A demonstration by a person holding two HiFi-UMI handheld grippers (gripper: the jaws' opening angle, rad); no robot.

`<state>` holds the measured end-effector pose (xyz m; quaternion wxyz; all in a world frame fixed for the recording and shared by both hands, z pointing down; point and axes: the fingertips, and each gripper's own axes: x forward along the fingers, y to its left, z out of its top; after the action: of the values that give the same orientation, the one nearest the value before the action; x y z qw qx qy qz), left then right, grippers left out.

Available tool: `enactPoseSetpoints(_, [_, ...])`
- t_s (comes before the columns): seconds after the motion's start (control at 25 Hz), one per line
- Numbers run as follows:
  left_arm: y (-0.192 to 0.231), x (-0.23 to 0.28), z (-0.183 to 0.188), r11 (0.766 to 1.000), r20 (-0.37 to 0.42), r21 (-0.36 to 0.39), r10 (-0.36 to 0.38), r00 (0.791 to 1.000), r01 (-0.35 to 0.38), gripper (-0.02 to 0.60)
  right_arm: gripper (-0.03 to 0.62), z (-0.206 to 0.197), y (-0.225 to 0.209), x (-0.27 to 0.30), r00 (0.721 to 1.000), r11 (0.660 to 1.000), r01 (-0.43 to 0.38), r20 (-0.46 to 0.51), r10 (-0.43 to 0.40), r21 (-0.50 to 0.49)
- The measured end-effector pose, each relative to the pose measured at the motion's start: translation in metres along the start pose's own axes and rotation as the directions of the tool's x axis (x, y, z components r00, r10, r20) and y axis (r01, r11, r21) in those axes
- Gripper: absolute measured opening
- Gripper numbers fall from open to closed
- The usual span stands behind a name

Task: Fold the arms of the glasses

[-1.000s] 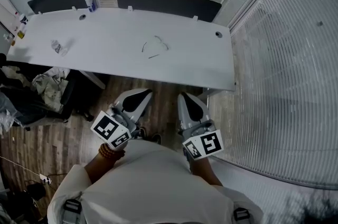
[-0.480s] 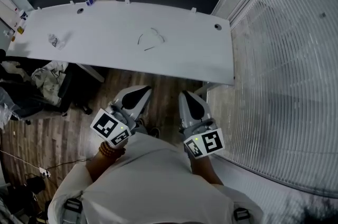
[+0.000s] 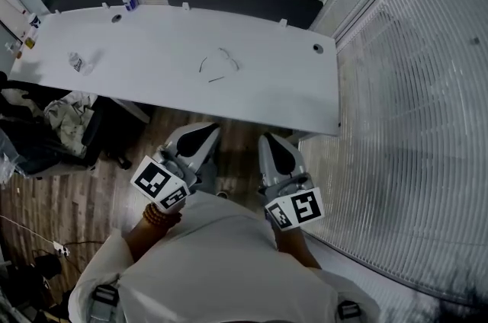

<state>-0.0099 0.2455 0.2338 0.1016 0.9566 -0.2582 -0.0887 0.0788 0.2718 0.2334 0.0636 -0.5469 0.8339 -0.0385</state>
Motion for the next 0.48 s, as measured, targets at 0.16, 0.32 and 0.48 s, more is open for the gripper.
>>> enactPoseSetpoints(0.16, [0.039,0.017,0.005,1.000,0.010,-0.018,0.011,1.000,-0.011,0.002,0.002,-0.003,-0.012,0.037,1.000,1.000,-0.006,-0.019,0.006,-0.012])
enactPoseSetpoints(0.32, [0.087,0.042,0.015,1.000,0.004,-0.023,0.011,1.000,-0.011,0.002,0.002,-0.003,-0.032,0.089,0.999,1.000,0.000,-0.032,-0.001,-0.013])
enactPoseSetpoints(0.48, [0.141,0.072,0.029,1.000,-0.009,-0.027,-0.003,1.000,0.003,0.002,0.002,0.008,-0.052,0.153,0.999,1.000,0.006,-0.033,-0.007,-0.026])
